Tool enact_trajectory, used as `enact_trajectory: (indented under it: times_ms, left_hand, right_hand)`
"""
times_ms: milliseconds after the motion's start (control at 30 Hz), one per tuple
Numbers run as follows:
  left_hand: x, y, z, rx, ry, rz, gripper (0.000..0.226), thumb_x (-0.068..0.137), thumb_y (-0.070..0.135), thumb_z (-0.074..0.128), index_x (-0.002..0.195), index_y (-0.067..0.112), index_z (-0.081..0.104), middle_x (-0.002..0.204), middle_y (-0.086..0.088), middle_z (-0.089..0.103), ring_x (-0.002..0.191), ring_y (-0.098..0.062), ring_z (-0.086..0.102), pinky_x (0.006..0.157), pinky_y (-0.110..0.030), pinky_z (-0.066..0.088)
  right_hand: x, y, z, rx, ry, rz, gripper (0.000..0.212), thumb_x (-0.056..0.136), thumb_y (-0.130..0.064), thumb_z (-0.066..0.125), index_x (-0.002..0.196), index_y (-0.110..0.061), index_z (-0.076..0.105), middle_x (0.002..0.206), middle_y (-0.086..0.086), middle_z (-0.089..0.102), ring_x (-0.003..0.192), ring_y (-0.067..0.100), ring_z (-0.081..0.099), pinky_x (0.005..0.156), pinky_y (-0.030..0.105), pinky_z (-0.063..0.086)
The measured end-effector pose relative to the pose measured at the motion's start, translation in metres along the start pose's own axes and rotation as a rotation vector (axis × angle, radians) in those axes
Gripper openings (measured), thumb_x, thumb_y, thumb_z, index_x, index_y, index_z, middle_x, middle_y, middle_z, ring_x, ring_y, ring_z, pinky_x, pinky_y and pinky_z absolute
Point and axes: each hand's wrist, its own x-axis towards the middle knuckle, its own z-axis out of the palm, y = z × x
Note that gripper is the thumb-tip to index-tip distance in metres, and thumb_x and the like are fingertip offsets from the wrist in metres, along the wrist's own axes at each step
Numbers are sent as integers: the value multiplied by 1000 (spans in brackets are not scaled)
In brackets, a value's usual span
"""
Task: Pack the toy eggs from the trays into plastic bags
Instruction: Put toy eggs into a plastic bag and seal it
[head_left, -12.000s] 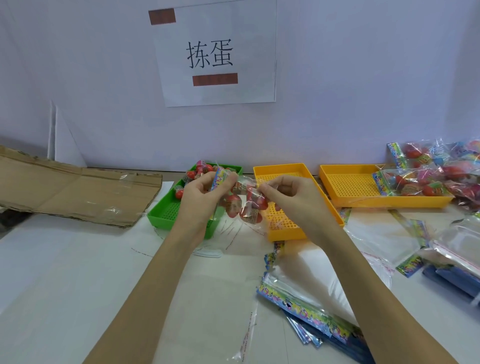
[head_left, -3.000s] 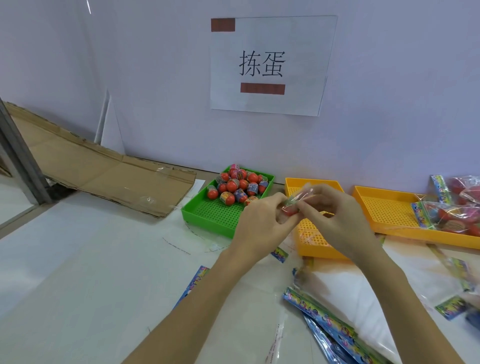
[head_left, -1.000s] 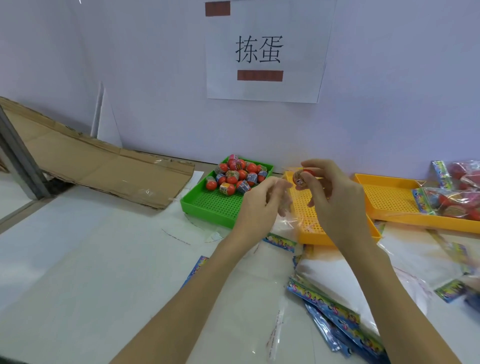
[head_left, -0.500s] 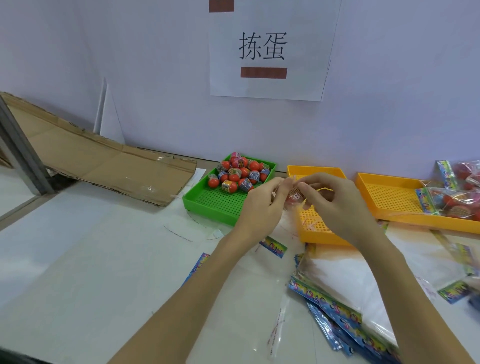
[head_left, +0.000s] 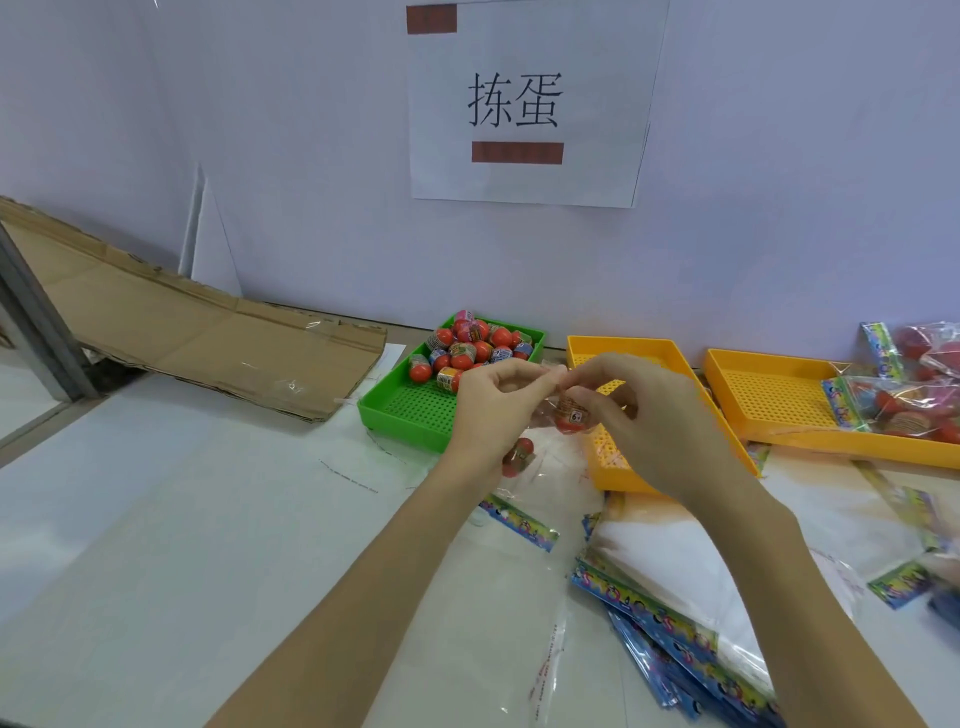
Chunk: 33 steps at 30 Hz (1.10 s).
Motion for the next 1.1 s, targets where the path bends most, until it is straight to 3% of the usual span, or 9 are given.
enact_trajectory:
  times_ms: [133, 300, 467, 567, 700, 867, 933, 1000, 1100]
  left_hand:
    - [-1, -1, 3, 5, 34, 4, 11, 94, 16, 78, 91, 5, 77, 87, -9, 79, 75, -19, 74, 69, -31, 62]
    - [-1, 1, 1, 0, 22, 12, 13, 95, 15, 75, 87, 4, 76, 84, -7, 77, 74, -16, 73, 70, -30, 60]
    - [0, 2, -2, -86, 46, 11, 17, 96, 12, 74, 93, -4, 75, 86, -13, 78, 79, -25, 77, 69, -30, 62]
    - [1, 1, -2, -75, 42, 25, 17, 96, 12, 73, 92, -5, 75, 86, -14, 78, 79, -24, 78, 71, -29, 62]
    - [2, -2, -1, 65, 11, 86, 18, 97, 16, 73, 87, 3, 78, 83, -5, 79, 76, -10, 75, 69, -20, 58]
    - [3, 1, -2, 176, -111, 149, 23, 102, 25, 67, 93, 8, 80, 89, -2, 80, 85, -15, 77, 76, -22, 59]
    - [5, 6, -3, 230, -111, 163, 33, 104, 37, 61, 99, 10, 80, 92, -1, 80, 90, -18, 77, 86, -32, 61]
    - [8, 8, -6, 323, -88, 205, 46, 102, 52, 55, 101, 13, 78, 93, 1, 80, 92, -16, 76, 93, -40, 60]
    - [8, 8, -15, 512, -123, 263, 53, 94, 71, 55, 104, 23, 75, 94, 11, 76, 90, -4, 71, 86, -28, 57]
  right_hand:
    - [0, 1, 7, -48, -44, 16, 13, 98, -26, 68, 111, -25, 70, 100, -14, 71, 84, 1, 67, 70, 7, 48]
    - [-1, -1, 10, -75, -47, 11, 10, 97, -28, 70, 103, -24, 77, 92, -14, 74, 84, -2, 66, 69, 6, 45]
    - [-1, -4, 13, -81, -285, 55, 24, 87, -42, 80, 103, -26, 73, 104, -18, 63, 90, 3, 63, 68, 13, 48]
    - [-3, -2, 16, -121, -369, 48, 29, 84, -37, 85, 105, -25, 69, 99, -10, 67, 87, 5, 63, 70, 14, 49]
    - [-4, -1, 23, -180, -334, 31, 33, 84, -35, 85, 108, -26, 65, 94, -13, 61, 82, 6, 57, 67, 22, 49]
    - [-5, 3, 31, -232, -320, 66, 26, 86, -38, 83, 99, -28, 63, 89, -16, 56, 77, 7, 53, 64, 23, 45]
    - [-4, 5, 29, -166, -273, 131, 26, 86, -39, 82, 100, -25, 65, 89, -11, 63, 79, 9, 59, 67, 26, 51]
    - [-3, 6, 25, -82, -193, 168, 28, 85, -40, 83, 100, -24, 65, 87, -11, 67, 77, 5, 60, 63, 17, 46]
    - [-2, 8, 13, 7, -55, 160, 28, 85, -41, 82, 98, -23, 65, 84, -12, 67, 76, 5, 60, 64, 15, 44]
